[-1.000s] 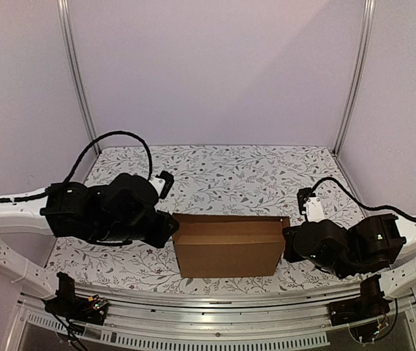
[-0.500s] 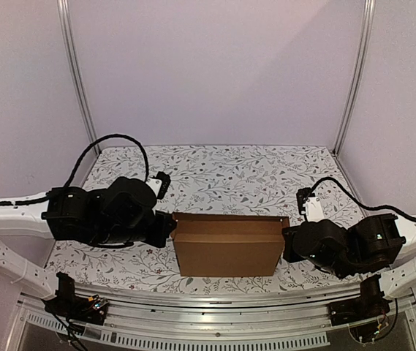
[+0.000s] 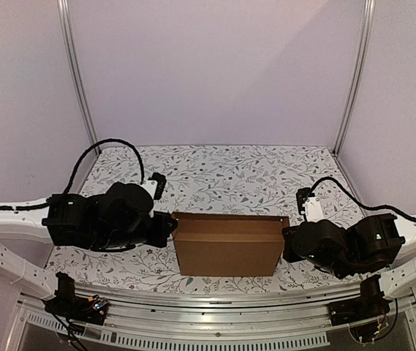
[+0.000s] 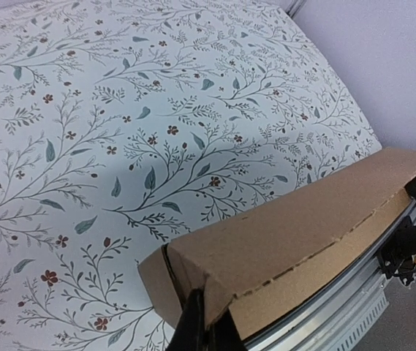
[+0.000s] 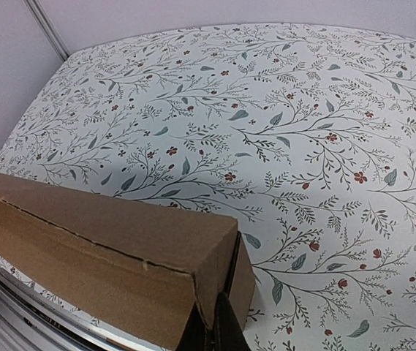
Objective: Fold the paper box
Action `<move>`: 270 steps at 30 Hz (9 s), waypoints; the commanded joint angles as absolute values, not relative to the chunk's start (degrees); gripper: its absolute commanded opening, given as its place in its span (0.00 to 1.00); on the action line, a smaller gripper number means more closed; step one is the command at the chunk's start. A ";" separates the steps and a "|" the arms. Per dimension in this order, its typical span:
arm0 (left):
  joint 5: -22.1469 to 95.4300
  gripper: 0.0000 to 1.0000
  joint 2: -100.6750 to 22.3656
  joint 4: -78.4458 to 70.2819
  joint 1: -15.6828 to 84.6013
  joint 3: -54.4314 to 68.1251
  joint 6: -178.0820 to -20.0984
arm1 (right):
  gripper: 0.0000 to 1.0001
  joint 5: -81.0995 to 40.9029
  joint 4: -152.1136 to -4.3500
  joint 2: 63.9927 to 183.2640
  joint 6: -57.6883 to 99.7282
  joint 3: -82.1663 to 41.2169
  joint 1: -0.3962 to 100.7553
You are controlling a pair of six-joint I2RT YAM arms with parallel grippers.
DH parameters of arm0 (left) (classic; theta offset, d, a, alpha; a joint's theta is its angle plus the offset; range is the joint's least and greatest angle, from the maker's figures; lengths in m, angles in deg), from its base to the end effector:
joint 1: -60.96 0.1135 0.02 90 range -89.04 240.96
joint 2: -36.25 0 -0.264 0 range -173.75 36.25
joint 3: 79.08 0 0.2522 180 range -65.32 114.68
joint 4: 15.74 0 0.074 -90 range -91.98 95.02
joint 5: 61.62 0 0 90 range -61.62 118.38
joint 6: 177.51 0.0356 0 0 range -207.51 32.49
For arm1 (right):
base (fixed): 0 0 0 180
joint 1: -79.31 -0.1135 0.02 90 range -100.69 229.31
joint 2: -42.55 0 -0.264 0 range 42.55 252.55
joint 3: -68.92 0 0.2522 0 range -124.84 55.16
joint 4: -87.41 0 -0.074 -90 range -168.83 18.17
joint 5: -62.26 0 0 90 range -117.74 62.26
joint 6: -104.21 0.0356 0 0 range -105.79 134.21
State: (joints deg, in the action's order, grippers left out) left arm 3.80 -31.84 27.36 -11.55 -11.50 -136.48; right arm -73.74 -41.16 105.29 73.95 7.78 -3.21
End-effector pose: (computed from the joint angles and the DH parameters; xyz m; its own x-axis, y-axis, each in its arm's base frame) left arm 0.0895 -0.2347 0.2828 -0.7221 0.0090 -0.6917 0.3536 0.8642 -0.3579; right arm 0.0528 0.2054 0.2623 -0.5987 0.0494 -0.7995 -0.2289 0.9459 0.2298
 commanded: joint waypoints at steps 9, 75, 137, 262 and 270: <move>9.10 0.00 -36.79 31.08 -15.86 -18.19 -141.09 | 0.00 -60.79 -33.99 108.99 75.06 10.43 -4.43; -0.71 0.00 -28.21 48.13 -26.38 -20.43 -151.41 | 0.01 -57.12 -37.39 111.04 77.46 12.86 -4.40; -0.36 0.00 -45.91 35.60 -23.61 -13.15 -147.65 | 0.00 -70.57 -50.61 125.07 51.27 -9.38 -4.12; 71.32 0.00 -27.98 11.35 9.28 -22.48 -126.17 | 0.00 -67.00 -53.55 130.79 64.92 5.38 -6.67; 60.85 0.00 -24.40 14.73 9.63 -17.99 -124.25 | 0.00 -68.39 -53.51 128.56 63.08 4.36 -6.72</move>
